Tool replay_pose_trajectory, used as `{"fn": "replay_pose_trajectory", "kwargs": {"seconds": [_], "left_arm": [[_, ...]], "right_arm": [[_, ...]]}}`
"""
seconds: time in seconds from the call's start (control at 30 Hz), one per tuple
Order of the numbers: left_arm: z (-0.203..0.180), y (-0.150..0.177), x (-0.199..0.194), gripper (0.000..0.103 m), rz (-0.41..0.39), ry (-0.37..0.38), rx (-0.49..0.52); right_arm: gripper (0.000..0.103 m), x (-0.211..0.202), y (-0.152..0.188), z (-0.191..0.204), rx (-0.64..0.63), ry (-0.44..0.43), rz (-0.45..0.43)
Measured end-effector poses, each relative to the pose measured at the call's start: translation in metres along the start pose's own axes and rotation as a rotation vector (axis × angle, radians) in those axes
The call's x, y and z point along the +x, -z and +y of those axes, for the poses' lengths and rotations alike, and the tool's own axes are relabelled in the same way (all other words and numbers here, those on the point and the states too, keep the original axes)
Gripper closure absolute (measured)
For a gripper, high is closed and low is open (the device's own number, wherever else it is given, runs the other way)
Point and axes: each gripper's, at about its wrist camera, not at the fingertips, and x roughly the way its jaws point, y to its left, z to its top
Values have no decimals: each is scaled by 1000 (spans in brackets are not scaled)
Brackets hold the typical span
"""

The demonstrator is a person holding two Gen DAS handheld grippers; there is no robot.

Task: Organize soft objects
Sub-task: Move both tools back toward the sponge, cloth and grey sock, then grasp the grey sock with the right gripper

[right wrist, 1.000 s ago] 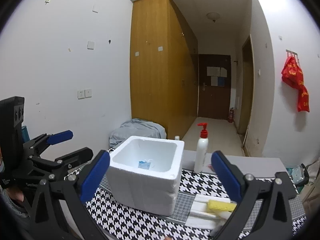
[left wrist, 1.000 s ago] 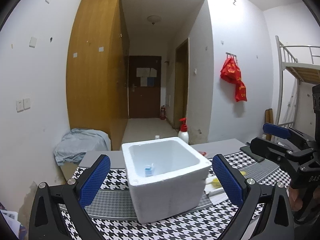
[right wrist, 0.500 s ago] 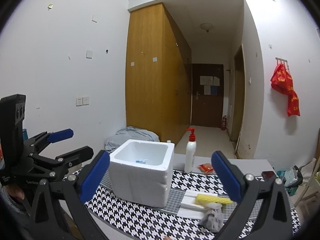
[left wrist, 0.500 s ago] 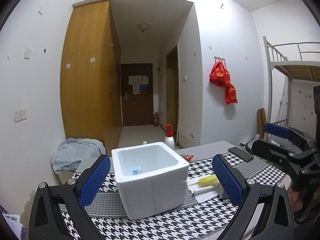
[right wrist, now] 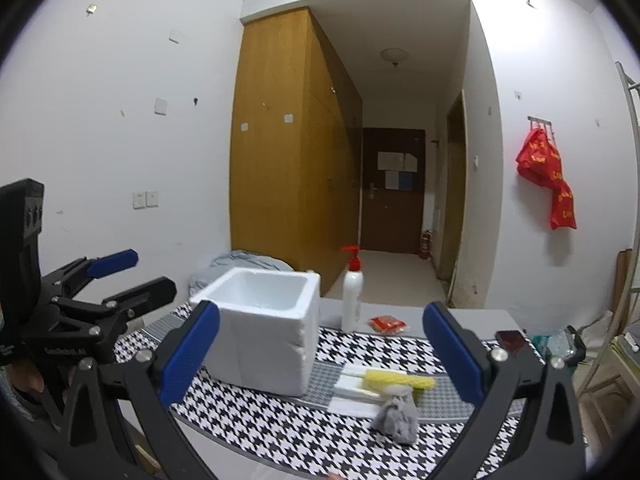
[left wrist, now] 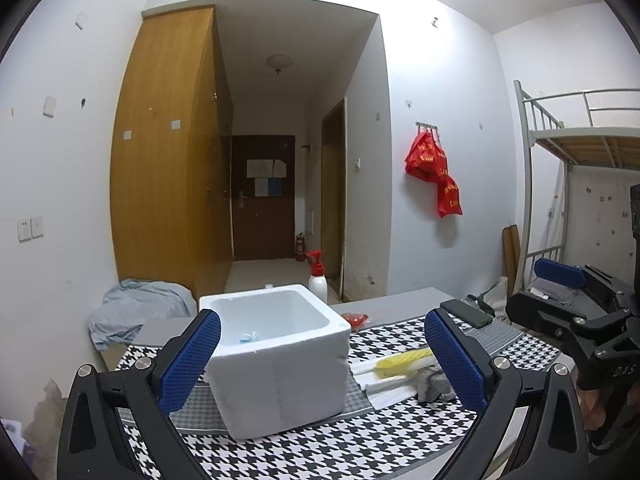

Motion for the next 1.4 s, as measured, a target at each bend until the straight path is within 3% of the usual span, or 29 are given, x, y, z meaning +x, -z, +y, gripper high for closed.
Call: {"fn": "replay_pose_trajectory", "kwargs": {"seconds": [0.33,0.8,1.4], "left_arm": [[-1,29,13,1,-23,10,-38],[-18,60,47,1,91,96,-37],[-20,84,89,1,214,88,-57]], "right_arm": [[0,12,31,-17,48,78,42],[0,36,64,-28,71,88,138],[0,61,93,-63,124,104,234]]}}
